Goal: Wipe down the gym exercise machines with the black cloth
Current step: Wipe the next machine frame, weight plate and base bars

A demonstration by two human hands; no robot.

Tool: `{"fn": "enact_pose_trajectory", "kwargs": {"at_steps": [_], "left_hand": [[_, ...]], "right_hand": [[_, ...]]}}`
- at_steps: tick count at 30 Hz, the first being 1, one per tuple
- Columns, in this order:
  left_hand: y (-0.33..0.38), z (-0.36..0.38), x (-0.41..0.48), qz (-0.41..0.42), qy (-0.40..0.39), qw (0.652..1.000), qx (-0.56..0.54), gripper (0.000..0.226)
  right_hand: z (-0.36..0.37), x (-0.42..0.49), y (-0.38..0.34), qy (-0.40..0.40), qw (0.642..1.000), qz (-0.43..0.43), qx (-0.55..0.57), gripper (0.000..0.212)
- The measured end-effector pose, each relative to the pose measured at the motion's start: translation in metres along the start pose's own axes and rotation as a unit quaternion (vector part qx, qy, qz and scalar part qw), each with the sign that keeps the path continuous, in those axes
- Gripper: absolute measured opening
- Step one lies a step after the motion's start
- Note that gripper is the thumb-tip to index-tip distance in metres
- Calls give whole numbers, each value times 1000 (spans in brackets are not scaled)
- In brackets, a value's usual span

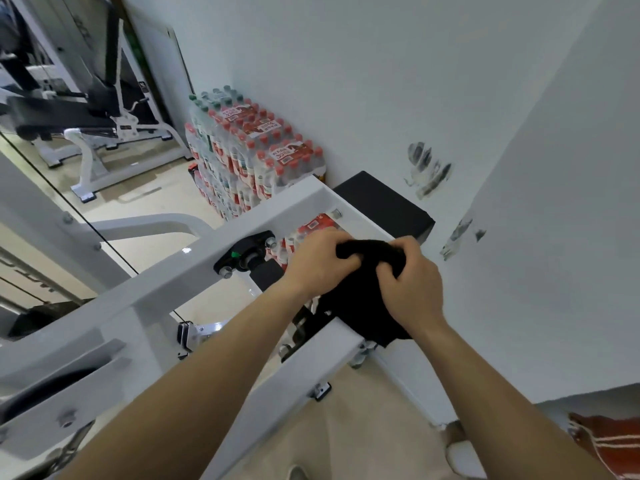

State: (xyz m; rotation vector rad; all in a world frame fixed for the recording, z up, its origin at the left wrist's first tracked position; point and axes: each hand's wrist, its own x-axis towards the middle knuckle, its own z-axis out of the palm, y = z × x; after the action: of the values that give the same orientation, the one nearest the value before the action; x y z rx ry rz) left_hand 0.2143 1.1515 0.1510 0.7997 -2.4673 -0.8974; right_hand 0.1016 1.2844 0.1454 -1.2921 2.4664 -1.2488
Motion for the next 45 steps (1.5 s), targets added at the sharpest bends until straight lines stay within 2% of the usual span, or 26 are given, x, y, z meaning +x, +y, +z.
{"fn": "enact_pose_trajectory", "kwargs": {"at_steps": [5,9,15,19,23,26,27,28,30,31,33,38,40,42,45], "left_hand": [[-28,-56,13,6,50,998,47,26],[-58,-95,21,-65,43,997,13,33],[-98,-118,37,-172,99,980,26,27],[-113,-122,58,-242,102,956,133,30],[-122,-102,75,-288,81,911,285,34],[-126,-88,78,-251,132,886,367,31],[-124,-83,79,-225,149,886,378,29],[-119,-76,81,-211,151,893,368,28],[-108,-61,84,-233,117,918,298,33],[-105,-54,85,-255,81,924,274,38],[-105,-48,79,-269,35,923,273,44],[-127,-70,36,-277,15,924,263,54],[-134,-79,18,-290,10,921,261,51],[-139,-83,11,-299,5,918,259,48],[-135,-78,23,-295,-2,920,256,55]], "right_hand": [[10,51,-34,-115,991,-65,10,18],[36,101,-56,-203,974,-101,-14,19],[88,180,-74,-276,934,-188,-127,29],[124,223,-76,-286,899,-245,-224,43],[155,245,-63,-306,872,-306,-228,45],[158,246,-51,-211,871,-401,-190,36],[157,243,-46,-209,867,-424,-161,34],[155,240,-42,-238,856,-438,-139,36],[155,233,-33,-307,812,-464,-177,47],[156,231,-29,-316,788,-482,-217,52],[157,232,-28,-322,765,-492,-263,56],[171,213,-57,-355,735,-520,-250,57],[181,199,-68,-368,727,-527,-241,54],[186,194,-72,-373,725,-529,-236,52],[182,203,-65,-382,726,-521,-237,58]]}}
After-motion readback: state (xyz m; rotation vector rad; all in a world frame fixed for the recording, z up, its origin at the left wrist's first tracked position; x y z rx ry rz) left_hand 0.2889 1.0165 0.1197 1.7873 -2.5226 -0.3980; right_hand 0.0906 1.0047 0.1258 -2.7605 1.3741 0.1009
